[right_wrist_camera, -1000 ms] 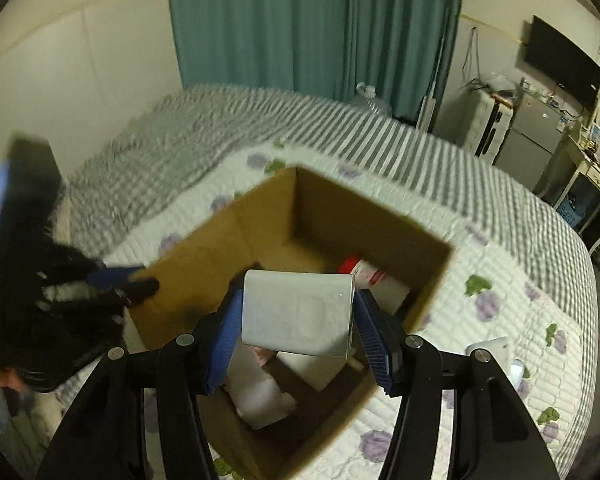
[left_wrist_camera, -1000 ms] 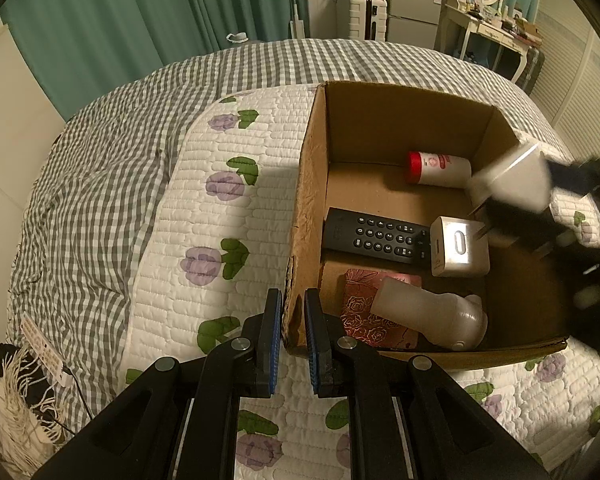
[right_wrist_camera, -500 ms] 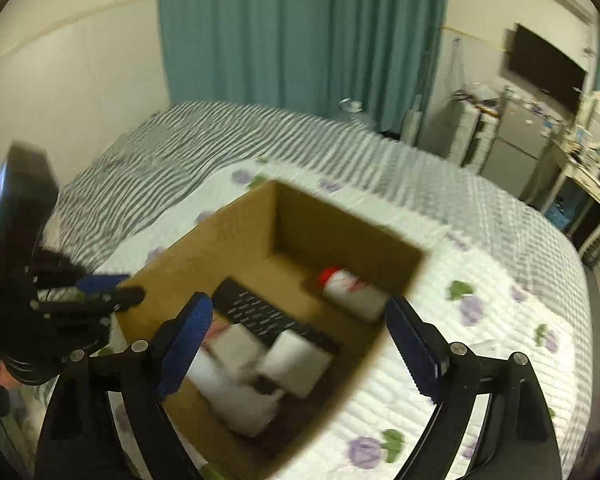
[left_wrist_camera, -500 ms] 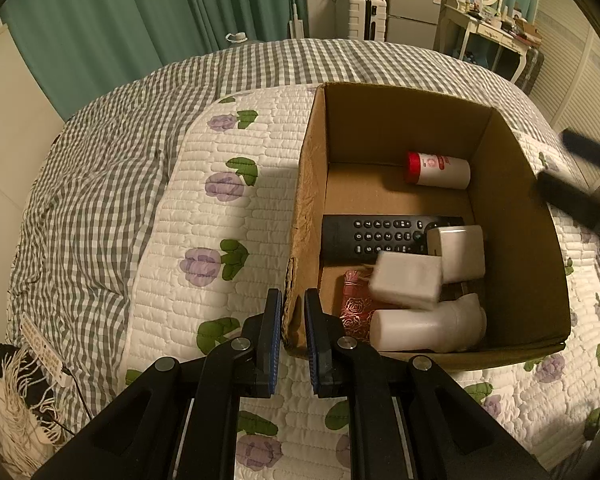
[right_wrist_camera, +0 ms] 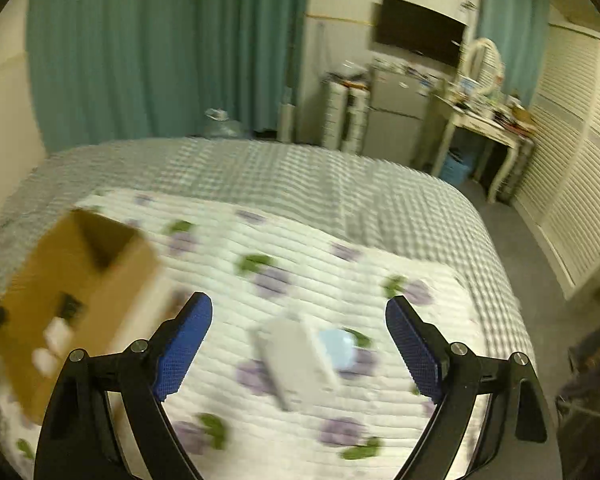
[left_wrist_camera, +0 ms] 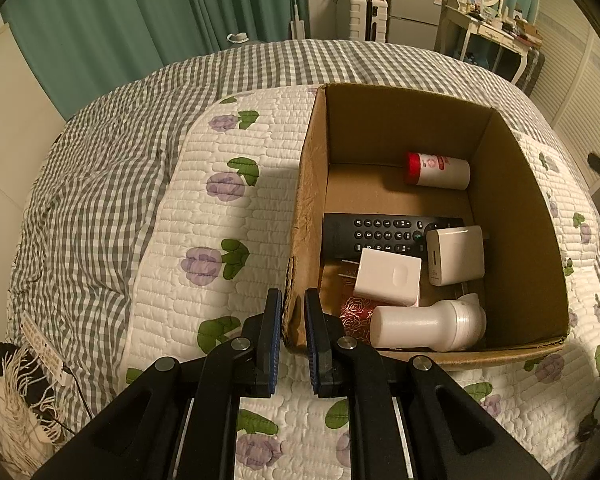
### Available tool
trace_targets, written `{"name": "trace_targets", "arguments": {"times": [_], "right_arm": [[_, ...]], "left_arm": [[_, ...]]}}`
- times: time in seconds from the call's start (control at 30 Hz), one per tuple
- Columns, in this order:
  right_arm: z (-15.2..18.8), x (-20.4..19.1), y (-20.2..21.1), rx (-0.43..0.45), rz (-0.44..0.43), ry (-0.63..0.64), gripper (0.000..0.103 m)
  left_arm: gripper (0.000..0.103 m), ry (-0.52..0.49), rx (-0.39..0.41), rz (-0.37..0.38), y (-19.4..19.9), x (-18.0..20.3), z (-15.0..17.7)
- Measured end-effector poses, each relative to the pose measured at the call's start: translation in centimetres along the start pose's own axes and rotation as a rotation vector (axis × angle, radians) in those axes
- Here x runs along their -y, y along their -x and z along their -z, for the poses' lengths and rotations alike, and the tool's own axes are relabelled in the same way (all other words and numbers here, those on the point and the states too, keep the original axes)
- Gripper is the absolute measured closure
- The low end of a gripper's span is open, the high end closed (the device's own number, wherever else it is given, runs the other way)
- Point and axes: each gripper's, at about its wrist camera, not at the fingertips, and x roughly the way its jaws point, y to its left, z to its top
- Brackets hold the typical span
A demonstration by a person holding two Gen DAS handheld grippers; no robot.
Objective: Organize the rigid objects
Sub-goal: 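Move the right tool back and grasp the white rectangular device case, then carry the white device case into the box and release it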
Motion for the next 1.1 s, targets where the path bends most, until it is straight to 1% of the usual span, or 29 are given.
{"name": "trace_targets", "arguments": {"times": [0.1, 0.2, 0.33, 0.4, 0.5, 0.57, 0.7, 0.77, 0.8, 0.83, 0.87, 0.97, 1.1], "right_arm": [[1.5, 2.3, -2.4, -0.053, 0.026, -0.033, 0.014], [3.3, 2.9, -5.2, -0.111, 0.029, -0.022, 0.014], [5.6, 1.7, -8.5, -0.187, -0.009, 0.025, 0.014], [6.5, 0.7, -10.4, -0.227, -0.017, 0.060, 0.014], [7.4, -0.3, -12.3, -0.262, -0.019, 0.099, 0.014], [7.5, -1.0, -13.0, -0.264, -0.015, 0.127, 0.014], [7.2, -2.4, -14.0, -0.246, 0.045, 0.201, 0.014], [7.1, -2.8, -14.2, -0.236, 0.063, 0.212, 0.020], [7.0, -3.0, -14.1, -0.229, 0.066, 0.219, 0.030], [7.0, -3.3, -13.8, -0.221, 0.069, 0.232, 0.033], [7.1, -3.5, -13.8, -0.222, 0.081, 0.241, 0.034], [7.2, -3.2, -13.4, -0.219, 0.083, 0.213, 0.035], [7.0, -2.3, -11.7, -0.209, 0.063, 0.155, 0.036]], "left_arm": [[0.092, -0.001, -0.002, -0.004, 0.0, 0.1, 0.0], [0.092, 0.001, -0.004, -0.007, -0.1, 0.1, 0.0], [0.092, -0.001, -0.005, -0.015, -0.1, 0.1, 0.0], [0.092, -0.004, -0.006, -0.019, -0.2, 0.2, 0.0], [0.092, -0.005, -0.007, -0.021, -0.2, 0.2, 0.0], [0.092, -0.006, -0.007, -0.022, -0.2, 0.2, 0.1], [0.092, -0.010, -0.007, -0.023, -0.3, 0.2, 0.1], [0.092, -0.006, -0.008, -0.019, -0.4, 0.1, 0.1], [0.092, -0.006, -0.008, -0.019, -0.4, 0.1, 0.1], [0.092, -0.007, -0.007, -0.020, -0.3, 0.1, 0.1], [0.092, -0.008, -0.007, -0.021, -0.4, 0.1, 0.1], [0.092, -0.010, -0.006, -0.018, -0.4, 0.1, 0.1], [0.092, -0.009, -0.007, -0.014, -0.4, -0.1, 0.1]]}}
